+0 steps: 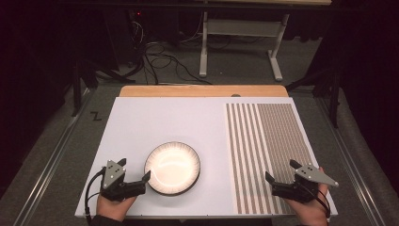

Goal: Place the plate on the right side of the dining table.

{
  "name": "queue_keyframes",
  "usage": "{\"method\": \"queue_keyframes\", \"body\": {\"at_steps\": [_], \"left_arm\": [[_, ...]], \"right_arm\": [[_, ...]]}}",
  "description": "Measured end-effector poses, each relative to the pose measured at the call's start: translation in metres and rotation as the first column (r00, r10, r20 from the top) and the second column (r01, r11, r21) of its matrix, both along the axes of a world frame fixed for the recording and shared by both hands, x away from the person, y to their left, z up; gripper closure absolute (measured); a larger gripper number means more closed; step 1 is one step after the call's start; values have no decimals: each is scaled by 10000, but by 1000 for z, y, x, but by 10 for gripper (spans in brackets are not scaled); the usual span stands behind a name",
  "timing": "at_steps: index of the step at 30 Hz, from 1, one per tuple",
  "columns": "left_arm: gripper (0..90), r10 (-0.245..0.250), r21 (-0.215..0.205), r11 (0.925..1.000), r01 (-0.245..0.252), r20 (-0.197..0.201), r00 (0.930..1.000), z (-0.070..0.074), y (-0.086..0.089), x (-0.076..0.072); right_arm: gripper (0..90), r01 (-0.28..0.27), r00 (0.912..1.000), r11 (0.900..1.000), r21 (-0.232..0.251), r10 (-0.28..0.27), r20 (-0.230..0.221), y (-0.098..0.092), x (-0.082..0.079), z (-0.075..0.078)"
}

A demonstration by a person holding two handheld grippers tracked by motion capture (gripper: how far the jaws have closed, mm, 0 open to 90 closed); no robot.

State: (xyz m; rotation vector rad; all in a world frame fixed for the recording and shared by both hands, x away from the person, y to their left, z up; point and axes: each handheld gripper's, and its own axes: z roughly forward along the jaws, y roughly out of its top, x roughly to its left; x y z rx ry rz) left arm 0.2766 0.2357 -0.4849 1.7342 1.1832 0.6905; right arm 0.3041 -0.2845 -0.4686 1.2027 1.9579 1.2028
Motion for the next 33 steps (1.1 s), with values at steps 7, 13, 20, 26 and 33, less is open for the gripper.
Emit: {"method": "queue_keyframes", "body": {"at_steps": [7,13,20,26,33], "left_arm": [[49,2,-143,9999,-3,-95,10000,-1,1,0],[50,69,-598,9982,-89,-343,9994,-4,2,7],[47,-136,-431,9990,117,-454,9989,-5,5,4],[47,-161,-834,9965,105,-671,9976,-5,12,4],[50,-236,-832,9963,199,-446,9987,-1,9,2]], "right_arm": [[5,133,9998,9998,177,-131,-115,-3,2,-2],[5,310,9992,9986,419,-300,-260,-10,5,-7],[5,206,9998,9993,312,-206,-9,-5,12,-4],[5,97,9999,9993,356,-93,-110,-1,17,-6],[12,-216,9997,9983,547,221,-83,9,14,0]]}}
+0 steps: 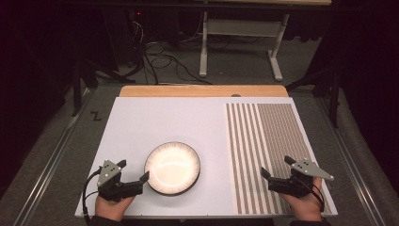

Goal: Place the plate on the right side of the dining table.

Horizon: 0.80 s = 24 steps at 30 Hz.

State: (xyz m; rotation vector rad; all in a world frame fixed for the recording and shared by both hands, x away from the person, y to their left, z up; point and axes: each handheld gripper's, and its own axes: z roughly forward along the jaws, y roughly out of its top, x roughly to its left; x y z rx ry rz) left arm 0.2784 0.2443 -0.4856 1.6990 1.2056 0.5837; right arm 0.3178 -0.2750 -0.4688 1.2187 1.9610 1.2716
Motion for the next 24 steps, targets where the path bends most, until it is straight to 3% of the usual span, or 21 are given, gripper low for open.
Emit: {"method": "queue_keyframes", "body": {"at_steps": [4,10,13,18,21,24], "left_arm": [[52,-84,91,9999,85,-89,9999,-1,0,0],[51,-56,309,9995,53,111,9999,1,2,-4],[38,145,380,9992,-150,133,9998,1,7,-6],[37,323,434,9985,-335,274,9991,2,13,-4],[37,348,751,9965,-367,275,9990,1,13,-3],[37,297,714,9970,-313,233,9993,1,13,-2]], "right_arm": [[21,-128,9999,9996,-246,131,110,9,1,3],[92,-471,9987,9975,-534,480,167,23,2,10],[162,-673,9972,9966,-472,687,289,32,3,18],[186,-821,9961,9947,-627,838,260,45,7,18],[186,-929,9953,9941,-565,943,237,51,11,19],[201,-1008,9946,9936,-508,1019,193,55,13,20]]}}
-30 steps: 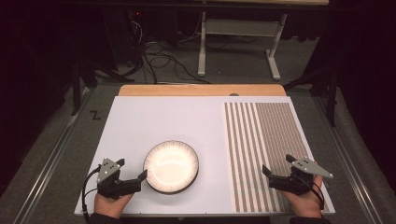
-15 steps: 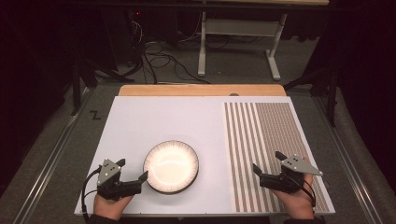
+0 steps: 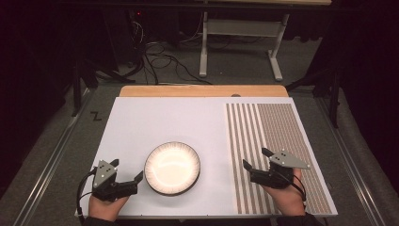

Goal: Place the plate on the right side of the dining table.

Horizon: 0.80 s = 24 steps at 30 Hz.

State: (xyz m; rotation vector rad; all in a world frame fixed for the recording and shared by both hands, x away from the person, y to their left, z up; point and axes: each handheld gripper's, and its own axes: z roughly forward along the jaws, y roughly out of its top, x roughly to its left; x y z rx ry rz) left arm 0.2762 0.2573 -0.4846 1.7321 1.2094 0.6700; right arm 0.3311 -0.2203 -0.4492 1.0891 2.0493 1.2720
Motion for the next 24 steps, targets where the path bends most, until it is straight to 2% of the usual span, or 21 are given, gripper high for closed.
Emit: {"method": "queue_keyframes", "body": {"at_steps": [4,10,15,24], "left_arm": [[40,21,-60,10000,-21,-12,10000,0,1,0],[46,159,-244,9996,-157,80,9998,1,5,-1],[46,163,-301,9994,-161,65,9998,2,9,0],[45,82,-295,9995,-82,14,10000,1,12,0]], "right_arm": [[216,-169,9998,9998,98,169,88,10,3,3],[301,-375,9993,9992,138,375,28,32,5,7],[406,-671,9977,9977,110,670,45,53,7,8],[548,-1128,9936,9936,100,1127,73,74,13,6]]}}
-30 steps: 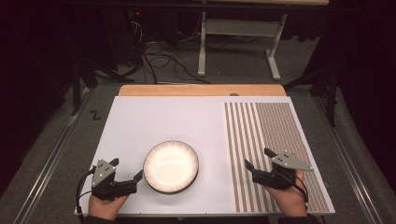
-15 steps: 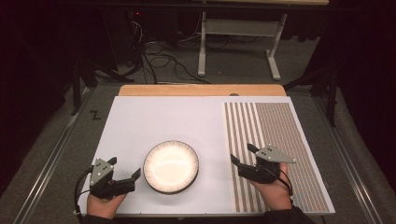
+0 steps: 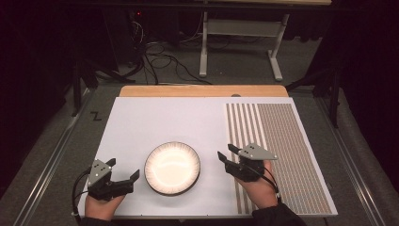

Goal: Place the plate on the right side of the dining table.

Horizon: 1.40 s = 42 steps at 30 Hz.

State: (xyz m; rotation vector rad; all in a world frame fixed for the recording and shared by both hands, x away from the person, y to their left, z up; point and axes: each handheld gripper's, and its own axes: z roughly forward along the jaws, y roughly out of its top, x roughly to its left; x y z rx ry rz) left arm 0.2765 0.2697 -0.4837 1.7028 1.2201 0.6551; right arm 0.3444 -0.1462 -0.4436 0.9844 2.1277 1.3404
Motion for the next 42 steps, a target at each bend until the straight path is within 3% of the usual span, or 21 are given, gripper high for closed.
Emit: {"method": "queue_keyframes", "body": {"at_steps": [9,22,29,37,42], "left_arm": [[46,101,-110,9999,-100,88,9999,1,4,-1],[43,20,-125,9999,-18,114,9999,0,4,0],[43,8,-210,9998,-7,64,10000,-1,3,0],[43,-31,-377,9993,28,-82,10000,-4,4,1],[44,-42,-405,9992,38,-95,9999,-5,3,1]], "right_arm": [[624,-285,9993,9996,76,287,-236,18,5,-3],[752,-862,9961,9963,22,863,-187,46,17,0],[900,-887,9939,9961,-10,885,-663,45,12,-15],[900,-997,9895,9947,-269,963,-1080,48,9,-31],[900,-1191,9879,9900,-762,1104,-1092,56,6,-39]]}}
